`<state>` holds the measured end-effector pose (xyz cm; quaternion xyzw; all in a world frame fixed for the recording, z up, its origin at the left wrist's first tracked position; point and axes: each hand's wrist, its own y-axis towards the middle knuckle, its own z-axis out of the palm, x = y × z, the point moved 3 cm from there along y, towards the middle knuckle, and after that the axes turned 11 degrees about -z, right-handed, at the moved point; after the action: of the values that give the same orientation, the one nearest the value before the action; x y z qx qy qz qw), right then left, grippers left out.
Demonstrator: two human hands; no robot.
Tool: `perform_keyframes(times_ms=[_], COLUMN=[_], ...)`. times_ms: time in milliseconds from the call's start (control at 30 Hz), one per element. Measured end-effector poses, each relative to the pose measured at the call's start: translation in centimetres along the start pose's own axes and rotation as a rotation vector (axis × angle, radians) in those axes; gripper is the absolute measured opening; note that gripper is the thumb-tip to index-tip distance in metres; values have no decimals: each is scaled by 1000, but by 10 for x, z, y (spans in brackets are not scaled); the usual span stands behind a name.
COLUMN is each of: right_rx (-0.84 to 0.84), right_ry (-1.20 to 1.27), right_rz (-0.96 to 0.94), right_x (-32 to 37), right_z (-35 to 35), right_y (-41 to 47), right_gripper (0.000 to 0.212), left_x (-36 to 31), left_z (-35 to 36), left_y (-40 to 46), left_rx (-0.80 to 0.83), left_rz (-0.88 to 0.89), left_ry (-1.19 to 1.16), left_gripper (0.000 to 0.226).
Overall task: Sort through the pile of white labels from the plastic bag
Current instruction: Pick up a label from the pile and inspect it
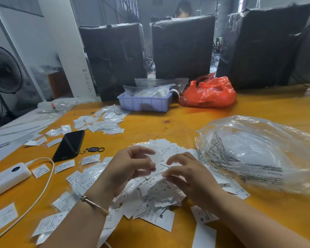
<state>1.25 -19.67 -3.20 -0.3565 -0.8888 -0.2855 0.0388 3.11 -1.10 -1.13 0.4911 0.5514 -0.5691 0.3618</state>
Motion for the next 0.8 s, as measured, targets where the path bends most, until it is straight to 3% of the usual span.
perform_keyframes(times_ms=[133,333,500,633,733,800], right_rx=[-109,-435,-488,-426,-298,-275], right_ry=[174,751,819,842,826,803], right_rz=[115,367,517,412,279,232], right_x=[-5,-13,-20,-13,-3,3], right_z=[-6,-20,-23,-27,-24,-23], right_y=[-4,-7,-10,-7,-5,-4], right_gripper=[11,35,34,14,30,26], left_x=[-2,-7,-7,-7,-6,-5], left_z=[3,5,13,17,24,29], left_y=[-2,-7,-11,-14,-15,-16], left_rx=[22,49,79,86,126,158], left_rz=[12,103,177,223,257,265], left_ry=[-5,9,90,161,245,276], left_gripper=[15,16,24,28,27,25])
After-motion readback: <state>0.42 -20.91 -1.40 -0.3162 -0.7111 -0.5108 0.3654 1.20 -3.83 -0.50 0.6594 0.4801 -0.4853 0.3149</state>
